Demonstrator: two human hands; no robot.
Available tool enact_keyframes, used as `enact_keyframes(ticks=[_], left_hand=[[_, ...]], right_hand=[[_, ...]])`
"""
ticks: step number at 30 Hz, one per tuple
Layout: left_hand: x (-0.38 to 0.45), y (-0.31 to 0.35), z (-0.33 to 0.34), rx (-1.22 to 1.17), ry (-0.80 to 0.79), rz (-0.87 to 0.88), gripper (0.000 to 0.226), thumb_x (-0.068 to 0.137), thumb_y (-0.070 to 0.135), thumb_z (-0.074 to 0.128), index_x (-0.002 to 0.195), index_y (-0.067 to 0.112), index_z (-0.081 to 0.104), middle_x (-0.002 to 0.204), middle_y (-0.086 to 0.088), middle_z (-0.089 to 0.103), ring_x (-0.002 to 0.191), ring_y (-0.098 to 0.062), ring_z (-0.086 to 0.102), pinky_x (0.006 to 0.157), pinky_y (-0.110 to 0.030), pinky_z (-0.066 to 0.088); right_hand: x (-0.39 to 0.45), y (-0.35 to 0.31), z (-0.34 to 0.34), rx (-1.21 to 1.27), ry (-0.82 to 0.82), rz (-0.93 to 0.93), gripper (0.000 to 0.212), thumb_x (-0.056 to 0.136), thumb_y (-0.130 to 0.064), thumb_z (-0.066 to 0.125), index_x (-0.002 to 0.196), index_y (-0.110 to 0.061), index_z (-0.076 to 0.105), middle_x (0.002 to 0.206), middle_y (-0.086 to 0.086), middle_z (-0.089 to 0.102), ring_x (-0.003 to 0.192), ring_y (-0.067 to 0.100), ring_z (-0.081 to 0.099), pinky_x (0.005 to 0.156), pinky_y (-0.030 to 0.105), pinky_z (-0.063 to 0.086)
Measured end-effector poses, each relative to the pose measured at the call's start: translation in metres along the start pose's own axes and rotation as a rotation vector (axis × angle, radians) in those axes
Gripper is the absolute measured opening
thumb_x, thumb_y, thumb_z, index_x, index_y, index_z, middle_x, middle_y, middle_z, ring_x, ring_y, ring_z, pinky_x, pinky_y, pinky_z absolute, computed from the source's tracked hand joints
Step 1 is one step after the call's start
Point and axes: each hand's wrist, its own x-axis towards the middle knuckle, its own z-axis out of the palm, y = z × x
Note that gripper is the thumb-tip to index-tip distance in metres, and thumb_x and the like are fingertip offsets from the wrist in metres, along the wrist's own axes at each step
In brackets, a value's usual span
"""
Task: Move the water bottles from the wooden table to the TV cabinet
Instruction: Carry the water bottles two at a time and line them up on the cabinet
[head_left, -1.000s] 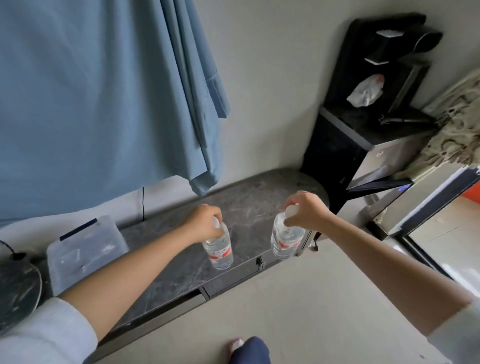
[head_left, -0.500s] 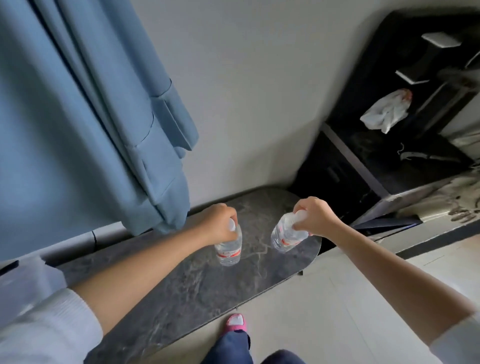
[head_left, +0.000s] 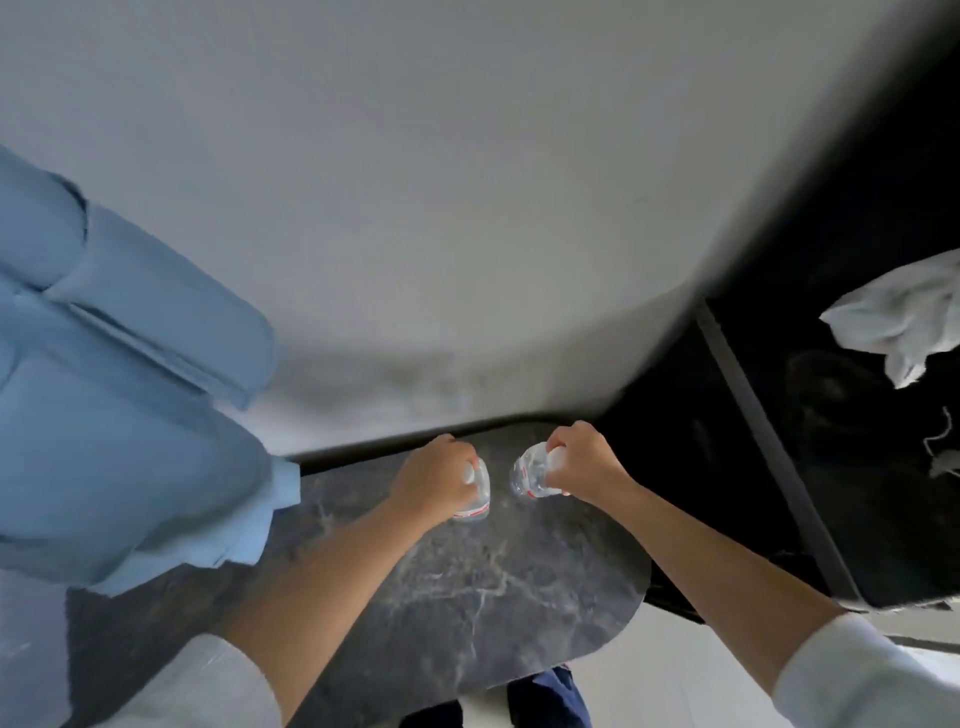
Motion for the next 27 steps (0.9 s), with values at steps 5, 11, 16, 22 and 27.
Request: enact_keyframes(ticks=[5,11,16,22,27], left_hand=[[0.054,0.016,0.026,-0.085,0.043,-0.160,0.030,0.087,0.022,0.058,0.116,0.016,0.063,0.126,0.000,0.054,0.114,-0.020,0.057,0.089,-0.027,0.043],[0.107,0.017,0.052,-0.091,0.079,-0.179,0.029,0.089,0.022,0.055,0.116,0.015,0.063,0.128,0.000,0.056,0.117,-0.017,0.056,0.092,-0.025,0.043],[0.131,0.014,0.062,-0.104,0.099,-0.187,0.028,0.089,0.022,0.058,0.115,0.016,0.065,0.127,0.000,0.057,0.115,-0.019,0.057,0.092,-0.027,0.043],[0.145,0.019,0.064,-0.094,0.094,-0.163,0.026,0.090,0.018,0.057,0.114,0.015,0.065,0.123,-0.005,0.059,0.109,-0.025,0.061,0.087,-0.030,0.046],[0.155,0.019,0.064,-0.096,0.102,-0.187,0.026,0.089,0.018,0.057,0.113,0.017,0.066,0.121,-0.003,0.059,0.109,-0.023,0.060,0.086,-0.026,0.044]], right_hand=[[0.055,0.016,0.004,-0.030,-0.057,-0.018,0.029,0.089,-0.015,0.053,0.115,-0.003,0.059,0.123,0.015,0.053,0.113,0.029,0.053,0.094,0.028,0.042],[0.105,0.026,0.019,-0.049,-0.049,-0.030,0.031,0.089,-0.019,0.055,0.114,-0.001,0.057,0.124,0.015,0.048,0.116,0.030,0.051,0.098,0.029,0.036],[0.133,0.031,0.020,-0.088,-0.049,-0.087,0.033,0.081,-0.012,0.063,0.112,-0.001,0.059,0.124,0.018,0.049,0.112,0.032,0.054,0.092,0.030,0.041],[0.146,0.030,0.018,-0.088,-0.071,-0.110,0.033,0.079,-0.009,0.066,0.110,0.000,0.060,0.121,0.019,0.050,0.106,0.034,0.057,0.087,0.029,0.044],[0.148,0.035,0.015,-0.082,-0.096,-0.119,0.032,0.079,-0.006,0.064,0.111,0.000,0.060,0.122,0.019,0.047,0.106,0.035,0.057,0.089,0.030,0.045]])
